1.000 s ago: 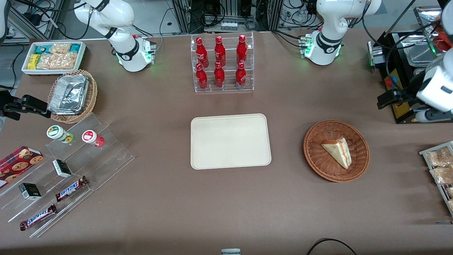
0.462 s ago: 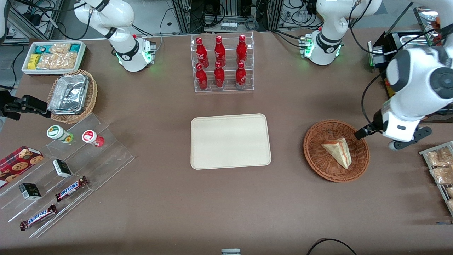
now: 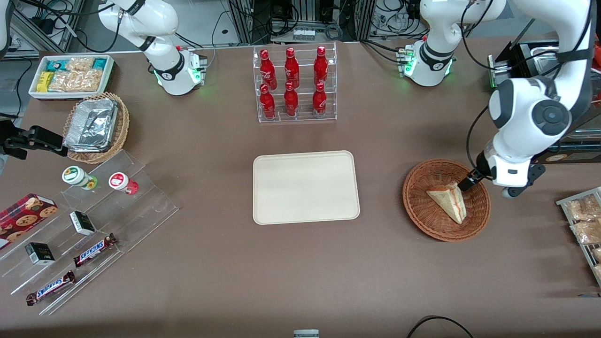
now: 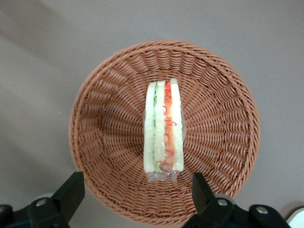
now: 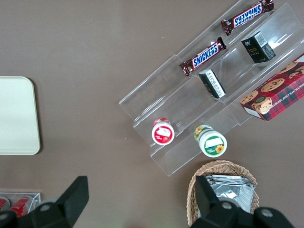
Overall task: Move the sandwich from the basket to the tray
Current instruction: 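Lower the left gripper and close it on the wrapped sandwich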
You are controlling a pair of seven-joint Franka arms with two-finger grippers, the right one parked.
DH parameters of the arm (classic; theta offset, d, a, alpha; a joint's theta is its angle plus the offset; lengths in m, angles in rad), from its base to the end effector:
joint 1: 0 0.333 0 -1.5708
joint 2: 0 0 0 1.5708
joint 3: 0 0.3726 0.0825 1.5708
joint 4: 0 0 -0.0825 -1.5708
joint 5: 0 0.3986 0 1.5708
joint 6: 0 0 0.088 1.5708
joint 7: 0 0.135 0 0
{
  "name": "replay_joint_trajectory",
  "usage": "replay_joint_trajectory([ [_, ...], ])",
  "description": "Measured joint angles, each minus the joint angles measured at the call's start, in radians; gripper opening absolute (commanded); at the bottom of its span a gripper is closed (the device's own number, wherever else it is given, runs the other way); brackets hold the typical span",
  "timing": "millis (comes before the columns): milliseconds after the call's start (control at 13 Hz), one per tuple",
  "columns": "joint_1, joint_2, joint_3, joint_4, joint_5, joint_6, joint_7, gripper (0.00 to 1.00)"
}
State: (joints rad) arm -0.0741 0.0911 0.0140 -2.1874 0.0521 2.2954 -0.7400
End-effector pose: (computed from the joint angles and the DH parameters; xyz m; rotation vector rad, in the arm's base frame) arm 0.5620 -0.0317 0.3667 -2.9498 -0.9867 -0.0488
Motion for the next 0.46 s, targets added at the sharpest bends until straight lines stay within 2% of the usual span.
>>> replay_joint_trajectory([
  [462,0.0,0.065,-0.013,-0.009,0.0,0.081,-0.017,1.0],
])
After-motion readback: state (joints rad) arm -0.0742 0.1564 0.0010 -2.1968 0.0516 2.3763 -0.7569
